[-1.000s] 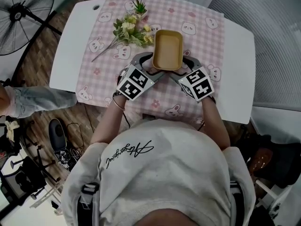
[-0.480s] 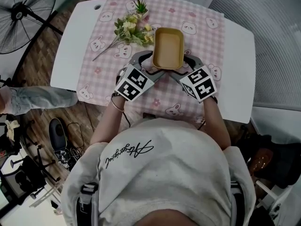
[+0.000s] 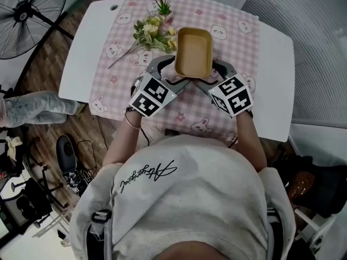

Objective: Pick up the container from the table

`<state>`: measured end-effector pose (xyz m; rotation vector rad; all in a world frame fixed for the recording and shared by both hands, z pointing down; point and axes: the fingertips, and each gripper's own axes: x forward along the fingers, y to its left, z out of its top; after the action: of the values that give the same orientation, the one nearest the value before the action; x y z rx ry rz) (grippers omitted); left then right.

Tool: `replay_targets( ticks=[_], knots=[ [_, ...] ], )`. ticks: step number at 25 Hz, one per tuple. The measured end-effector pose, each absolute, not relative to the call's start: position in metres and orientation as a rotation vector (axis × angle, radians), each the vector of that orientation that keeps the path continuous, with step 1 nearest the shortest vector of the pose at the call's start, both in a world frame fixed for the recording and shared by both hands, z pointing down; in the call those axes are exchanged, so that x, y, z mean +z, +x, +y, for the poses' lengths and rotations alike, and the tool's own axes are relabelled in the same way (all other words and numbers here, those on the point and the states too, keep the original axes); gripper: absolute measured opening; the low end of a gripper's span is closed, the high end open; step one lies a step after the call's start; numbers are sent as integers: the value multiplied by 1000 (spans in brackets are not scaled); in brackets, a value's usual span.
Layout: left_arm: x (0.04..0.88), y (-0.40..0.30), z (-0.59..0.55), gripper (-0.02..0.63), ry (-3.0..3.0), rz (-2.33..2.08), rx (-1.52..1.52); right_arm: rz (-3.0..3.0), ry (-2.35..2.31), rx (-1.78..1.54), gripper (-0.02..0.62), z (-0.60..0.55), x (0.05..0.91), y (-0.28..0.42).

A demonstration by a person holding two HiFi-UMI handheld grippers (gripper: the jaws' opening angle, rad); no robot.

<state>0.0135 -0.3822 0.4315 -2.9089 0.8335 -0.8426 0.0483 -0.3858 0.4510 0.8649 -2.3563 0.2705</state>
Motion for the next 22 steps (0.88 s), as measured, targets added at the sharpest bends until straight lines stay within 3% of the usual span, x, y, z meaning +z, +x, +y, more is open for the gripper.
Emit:
replay_targets(
  ticks=[22],
  knots=[
    [393, 10, -382, 307, -2870, 860, -783, -2390, 866, 246, 331, -387, 413, 45]
  ],
)
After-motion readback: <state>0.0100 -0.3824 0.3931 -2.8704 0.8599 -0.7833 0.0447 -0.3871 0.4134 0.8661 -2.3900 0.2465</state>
